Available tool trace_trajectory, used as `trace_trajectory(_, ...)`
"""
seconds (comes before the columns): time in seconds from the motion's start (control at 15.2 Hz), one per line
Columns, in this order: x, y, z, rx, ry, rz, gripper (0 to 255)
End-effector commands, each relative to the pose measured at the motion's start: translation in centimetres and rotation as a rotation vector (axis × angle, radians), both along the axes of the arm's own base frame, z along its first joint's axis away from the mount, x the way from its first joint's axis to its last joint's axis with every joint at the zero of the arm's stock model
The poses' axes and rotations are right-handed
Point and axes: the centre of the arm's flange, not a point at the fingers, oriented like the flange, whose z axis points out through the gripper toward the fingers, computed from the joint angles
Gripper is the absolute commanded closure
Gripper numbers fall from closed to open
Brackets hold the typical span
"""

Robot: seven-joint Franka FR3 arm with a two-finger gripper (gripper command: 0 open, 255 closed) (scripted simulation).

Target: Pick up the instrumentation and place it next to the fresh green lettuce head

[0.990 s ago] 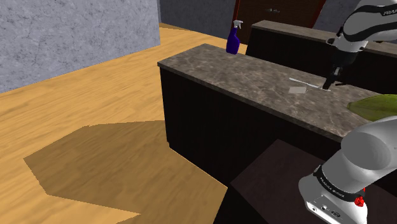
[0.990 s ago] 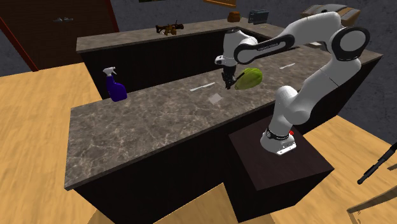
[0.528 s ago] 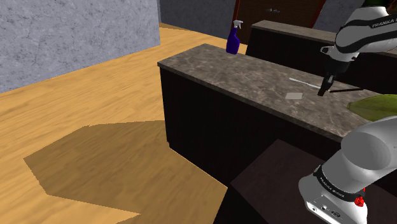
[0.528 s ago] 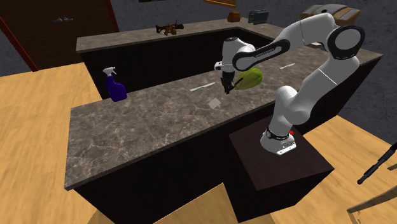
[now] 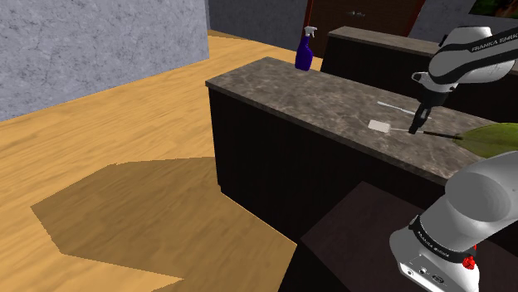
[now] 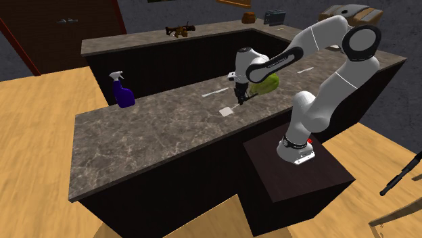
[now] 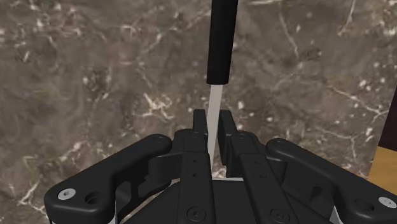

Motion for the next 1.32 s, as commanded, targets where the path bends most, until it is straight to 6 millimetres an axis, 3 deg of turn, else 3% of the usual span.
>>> trace_trajectory(0.0, -0.1, 0.0, -1.2, 0.000, -0.001, 0.000, 255)
trace_trajectory(0.59, -0.1, 0.0, -1.6, 0.000, 0.000, 0.000, 255)
trace_trajectory(0.66, -0.1, 0.0, -1.6, 0.000, 0.000, 0.000, 0)
trace_trajectory(0.99, -0.1, 0.0, -1.6, 0.000, 0.000, 0.000, 0)
trace_trajectory(1.25, 0.2, 0.1, 3.4, 0.000, -0.001, 0.000, 0)
